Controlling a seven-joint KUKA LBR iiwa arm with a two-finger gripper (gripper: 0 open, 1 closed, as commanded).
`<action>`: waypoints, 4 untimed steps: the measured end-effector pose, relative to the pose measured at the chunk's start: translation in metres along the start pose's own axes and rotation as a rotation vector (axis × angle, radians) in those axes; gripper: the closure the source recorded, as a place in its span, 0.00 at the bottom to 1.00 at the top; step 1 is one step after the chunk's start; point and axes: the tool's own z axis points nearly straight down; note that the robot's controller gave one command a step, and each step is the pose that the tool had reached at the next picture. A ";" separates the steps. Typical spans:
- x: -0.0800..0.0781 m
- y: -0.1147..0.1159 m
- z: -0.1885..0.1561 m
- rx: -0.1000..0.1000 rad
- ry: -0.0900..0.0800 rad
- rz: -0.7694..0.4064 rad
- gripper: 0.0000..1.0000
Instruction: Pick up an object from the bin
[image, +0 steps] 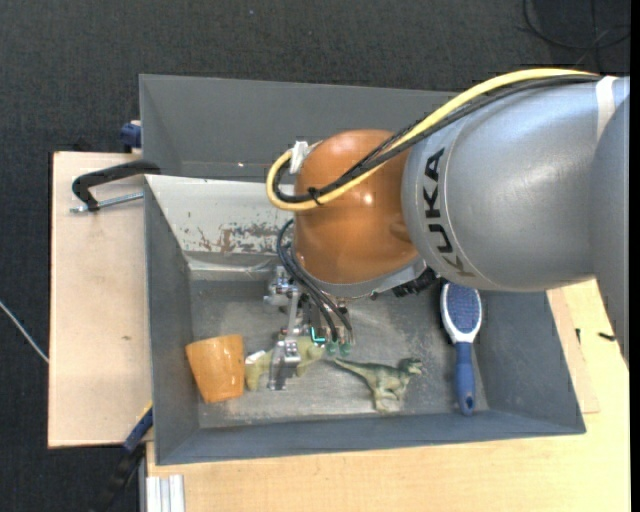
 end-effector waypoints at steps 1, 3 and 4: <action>-0.026 0.021 0.126 -0.003 -0.010 0.037 0.00; -0.043 -0.008 0.005 -0.004 -0.023 -0.032 1.00; -0.001 -0.111 -0.085 0.002 -0.018 -0.396 1.00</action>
Offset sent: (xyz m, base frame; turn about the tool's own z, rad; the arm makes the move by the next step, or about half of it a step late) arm 0.0240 0.0191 -0.1252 0.0377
